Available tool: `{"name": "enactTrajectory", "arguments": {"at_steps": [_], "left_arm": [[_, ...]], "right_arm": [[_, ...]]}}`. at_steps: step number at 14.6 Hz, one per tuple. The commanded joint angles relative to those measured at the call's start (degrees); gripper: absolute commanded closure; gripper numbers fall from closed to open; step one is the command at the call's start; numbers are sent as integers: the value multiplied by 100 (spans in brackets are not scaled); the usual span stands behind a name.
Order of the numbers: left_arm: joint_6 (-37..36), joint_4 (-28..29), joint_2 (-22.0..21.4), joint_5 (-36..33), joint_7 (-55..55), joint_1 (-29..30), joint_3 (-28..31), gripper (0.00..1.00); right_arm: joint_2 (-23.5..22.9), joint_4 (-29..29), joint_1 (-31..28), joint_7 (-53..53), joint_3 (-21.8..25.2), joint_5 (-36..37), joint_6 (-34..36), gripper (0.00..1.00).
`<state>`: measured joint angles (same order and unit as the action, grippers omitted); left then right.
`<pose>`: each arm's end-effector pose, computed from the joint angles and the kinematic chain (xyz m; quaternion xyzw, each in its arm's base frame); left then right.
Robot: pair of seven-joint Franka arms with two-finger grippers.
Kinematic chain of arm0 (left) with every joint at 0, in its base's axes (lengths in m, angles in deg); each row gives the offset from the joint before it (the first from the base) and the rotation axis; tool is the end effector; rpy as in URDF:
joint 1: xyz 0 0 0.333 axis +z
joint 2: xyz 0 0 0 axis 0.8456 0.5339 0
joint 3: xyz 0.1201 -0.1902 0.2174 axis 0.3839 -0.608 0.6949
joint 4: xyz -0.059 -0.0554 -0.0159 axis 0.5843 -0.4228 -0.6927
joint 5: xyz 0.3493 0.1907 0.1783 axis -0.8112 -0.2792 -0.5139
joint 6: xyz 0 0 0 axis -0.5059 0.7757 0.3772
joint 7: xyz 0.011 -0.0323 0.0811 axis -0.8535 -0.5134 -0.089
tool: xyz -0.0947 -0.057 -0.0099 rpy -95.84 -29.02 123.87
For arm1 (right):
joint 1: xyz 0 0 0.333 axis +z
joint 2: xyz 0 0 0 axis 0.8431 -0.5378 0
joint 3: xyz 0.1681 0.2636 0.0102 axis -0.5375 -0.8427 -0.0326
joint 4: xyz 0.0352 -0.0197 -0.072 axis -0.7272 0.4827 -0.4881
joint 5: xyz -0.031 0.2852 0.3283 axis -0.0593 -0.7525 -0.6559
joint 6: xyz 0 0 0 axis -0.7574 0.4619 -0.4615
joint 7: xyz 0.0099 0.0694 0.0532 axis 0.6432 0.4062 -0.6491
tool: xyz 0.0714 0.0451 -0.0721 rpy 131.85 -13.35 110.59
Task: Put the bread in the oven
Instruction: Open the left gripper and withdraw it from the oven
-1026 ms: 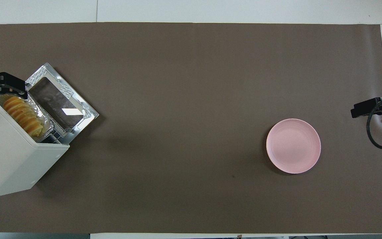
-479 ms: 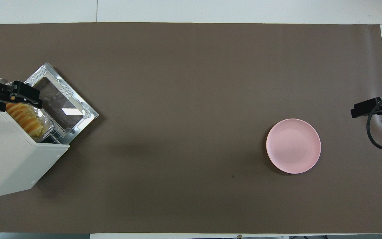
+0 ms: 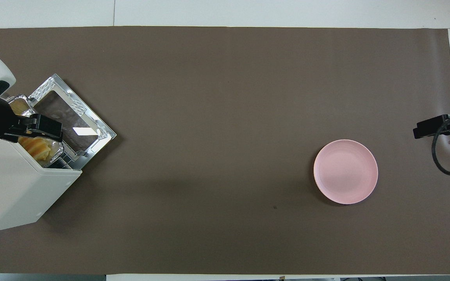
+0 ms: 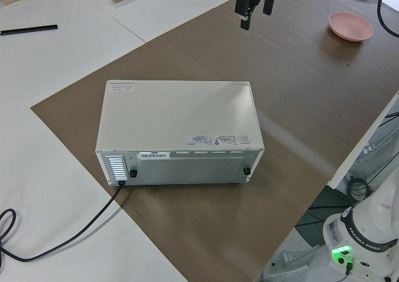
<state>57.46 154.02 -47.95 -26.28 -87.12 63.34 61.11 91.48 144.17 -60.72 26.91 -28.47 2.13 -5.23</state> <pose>0.5720 -0.0826 0.5957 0.9979 -0.0322 -0.0562 0.0032 0.5764 -0.0397 0.5841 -0.9988 -0.0352 0.0318 0.0079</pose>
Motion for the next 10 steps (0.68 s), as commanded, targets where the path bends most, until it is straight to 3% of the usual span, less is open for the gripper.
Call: {"name": "enactTrajectory", "arguments": {"at_steps": [1,5,10], "left_arm": [[85,108,-111,90,172,-121,321,0],[-221,-374,72,72,173,-342,454,0],[-223,-297,47,63,173,-280,436,0]], "right_arm": [[113,111,-88,-71,-50,-49,9,0],[113,111,-88,-71,-50,-49,9,0],[113,111,-88,-71,-50,-49,9,0]]}}
